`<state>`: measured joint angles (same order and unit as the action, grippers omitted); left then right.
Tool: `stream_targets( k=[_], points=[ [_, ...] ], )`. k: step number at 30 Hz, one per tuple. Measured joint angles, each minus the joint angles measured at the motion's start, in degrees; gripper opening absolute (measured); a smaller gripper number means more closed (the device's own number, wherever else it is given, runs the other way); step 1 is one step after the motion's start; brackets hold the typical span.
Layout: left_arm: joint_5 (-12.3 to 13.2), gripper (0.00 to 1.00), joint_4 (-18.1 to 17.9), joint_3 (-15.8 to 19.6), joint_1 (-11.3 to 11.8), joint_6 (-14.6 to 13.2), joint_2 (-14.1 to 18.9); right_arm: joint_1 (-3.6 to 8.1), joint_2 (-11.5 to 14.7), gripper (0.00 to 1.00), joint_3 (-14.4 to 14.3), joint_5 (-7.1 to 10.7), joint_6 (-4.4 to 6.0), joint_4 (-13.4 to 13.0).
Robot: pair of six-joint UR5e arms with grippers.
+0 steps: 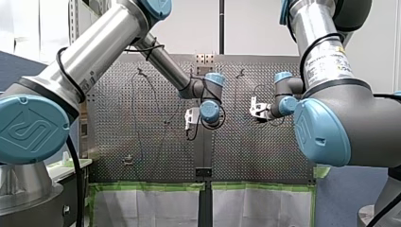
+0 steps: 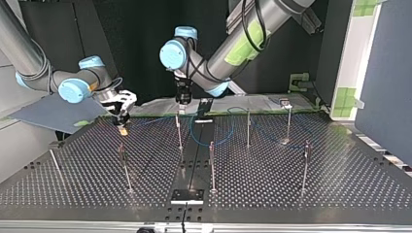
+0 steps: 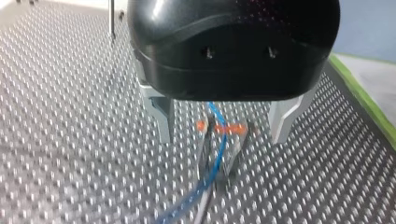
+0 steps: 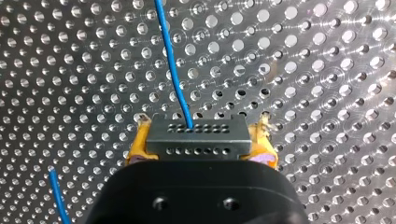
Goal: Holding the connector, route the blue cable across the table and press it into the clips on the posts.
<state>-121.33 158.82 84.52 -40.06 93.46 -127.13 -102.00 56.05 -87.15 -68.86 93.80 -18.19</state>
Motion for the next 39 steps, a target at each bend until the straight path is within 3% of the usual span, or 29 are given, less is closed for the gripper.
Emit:
stream_targets(
  k=[10,16,27,39],
  points=[
    [-1.71,1.0,-3.23,-0.07,-4.94,0.95,-0.35,0.54,-0.01,0.0,0.0,0.12,0.0,0.12],
    [-4.49,1.0,-4.82,-2.04,-5.87,1.37,-1.77,0.99,-0.01,0.0,0.0,0.24,0.22,0.33],
    [-8.94,1.0,-0.38,-7.11,-7.87,3.05,-6.74,2.08,0.0,0.0,-0.01,1.57,0.26,0.73],
    [-11.97,1.0,5.74,-13.26,-9.59,3.22,-12.9,2.28,-0.01,0.0,-0.17,2.57,0.26,0.77]
  ],
)
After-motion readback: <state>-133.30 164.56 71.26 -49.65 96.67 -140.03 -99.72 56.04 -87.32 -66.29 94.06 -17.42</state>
